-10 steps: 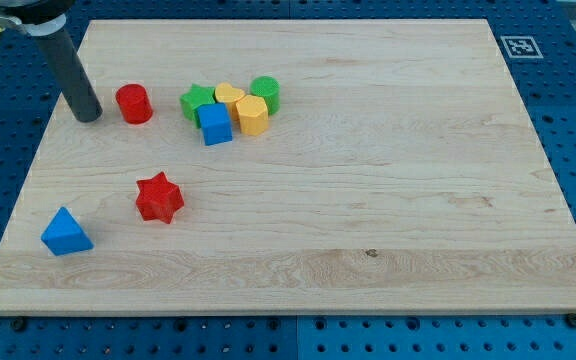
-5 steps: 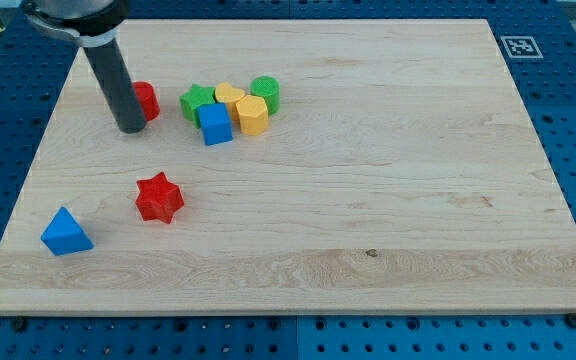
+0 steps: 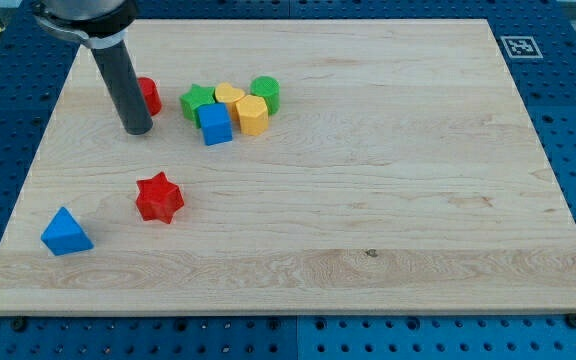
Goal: Push the red circle to the top right of the green star
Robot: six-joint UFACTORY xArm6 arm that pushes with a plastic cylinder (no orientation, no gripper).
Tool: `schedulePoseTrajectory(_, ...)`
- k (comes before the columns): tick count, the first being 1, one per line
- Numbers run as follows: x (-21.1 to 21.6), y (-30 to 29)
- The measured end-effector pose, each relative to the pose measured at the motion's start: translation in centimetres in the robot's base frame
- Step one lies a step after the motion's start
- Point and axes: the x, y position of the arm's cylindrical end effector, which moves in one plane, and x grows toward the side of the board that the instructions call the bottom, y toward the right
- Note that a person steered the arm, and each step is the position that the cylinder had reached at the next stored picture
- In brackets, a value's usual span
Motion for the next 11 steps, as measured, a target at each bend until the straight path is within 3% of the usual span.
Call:
schedulePoseTrajectory(2,-3.3,-0.9)
schedulePoseTrajectory(5,-4.0,-3.9)
schedulePoseTrajectory(8,-10.9,-4.0)
schedulePoseTrajectory(11,-11.7,-6.9)
